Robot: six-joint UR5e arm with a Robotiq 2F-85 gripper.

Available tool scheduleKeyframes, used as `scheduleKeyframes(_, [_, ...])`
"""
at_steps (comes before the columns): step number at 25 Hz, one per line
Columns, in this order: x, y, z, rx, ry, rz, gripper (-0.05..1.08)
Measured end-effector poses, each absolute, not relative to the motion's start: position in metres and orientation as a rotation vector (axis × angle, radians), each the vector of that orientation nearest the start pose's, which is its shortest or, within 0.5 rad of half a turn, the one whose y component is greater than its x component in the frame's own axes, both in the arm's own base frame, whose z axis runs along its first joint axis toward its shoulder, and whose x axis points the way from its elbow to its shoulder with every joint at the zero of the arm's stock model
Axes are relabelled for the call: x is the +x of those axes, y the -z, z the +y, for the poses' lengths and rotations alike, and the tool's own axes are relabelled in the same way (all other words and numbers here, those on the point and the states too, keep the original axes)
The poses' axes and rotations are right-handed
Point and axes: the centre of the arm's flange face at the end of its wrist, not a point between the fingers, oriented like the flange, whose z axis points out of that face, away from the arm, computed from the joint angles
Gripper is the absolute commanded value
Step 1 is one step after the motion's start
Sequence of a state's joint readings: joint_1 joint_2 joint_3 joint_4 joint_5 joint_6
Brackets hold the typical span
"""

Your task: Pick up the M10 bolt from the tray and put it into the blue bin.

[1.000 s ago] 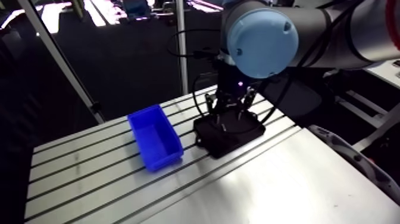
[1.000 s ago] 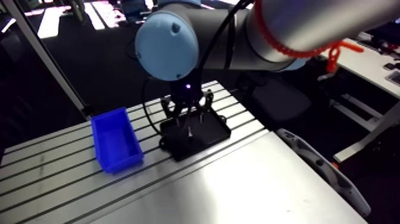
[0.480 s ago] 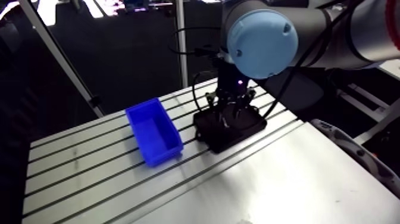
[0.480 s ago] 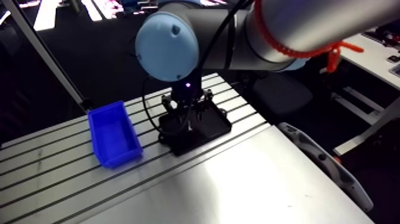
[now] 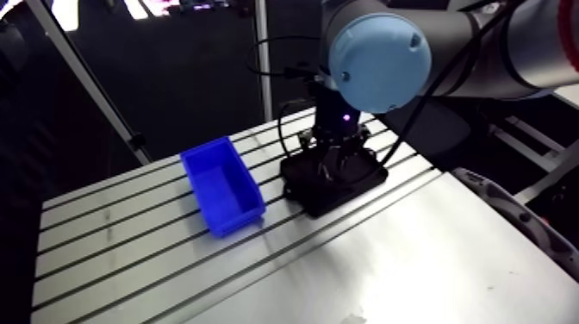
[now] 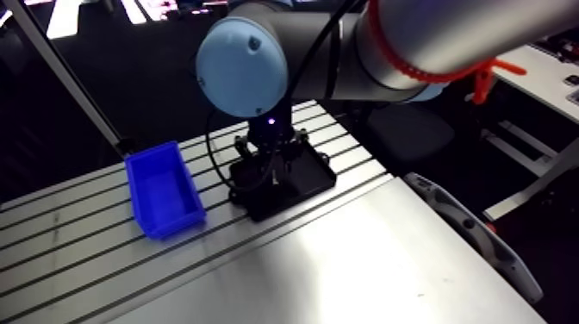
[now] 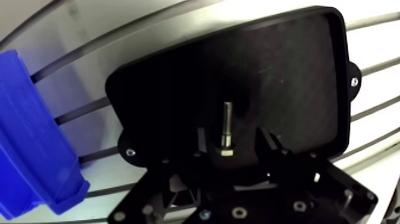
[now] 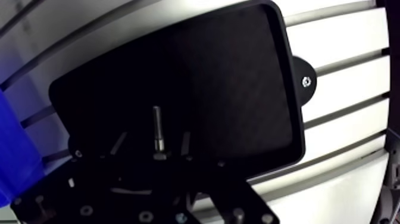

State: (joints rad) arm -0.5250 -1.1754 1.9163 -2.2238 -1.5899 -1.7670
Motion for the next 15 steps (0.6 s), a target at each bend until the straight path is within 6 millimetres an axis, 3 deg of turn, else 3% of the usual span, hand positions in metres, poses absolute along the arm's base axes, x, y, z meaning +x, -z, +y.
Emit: scheduleKeyframes(15, [-0.5379, -0.1777, 0.1602, 0.527, 0.002, 2.997, 0.54])
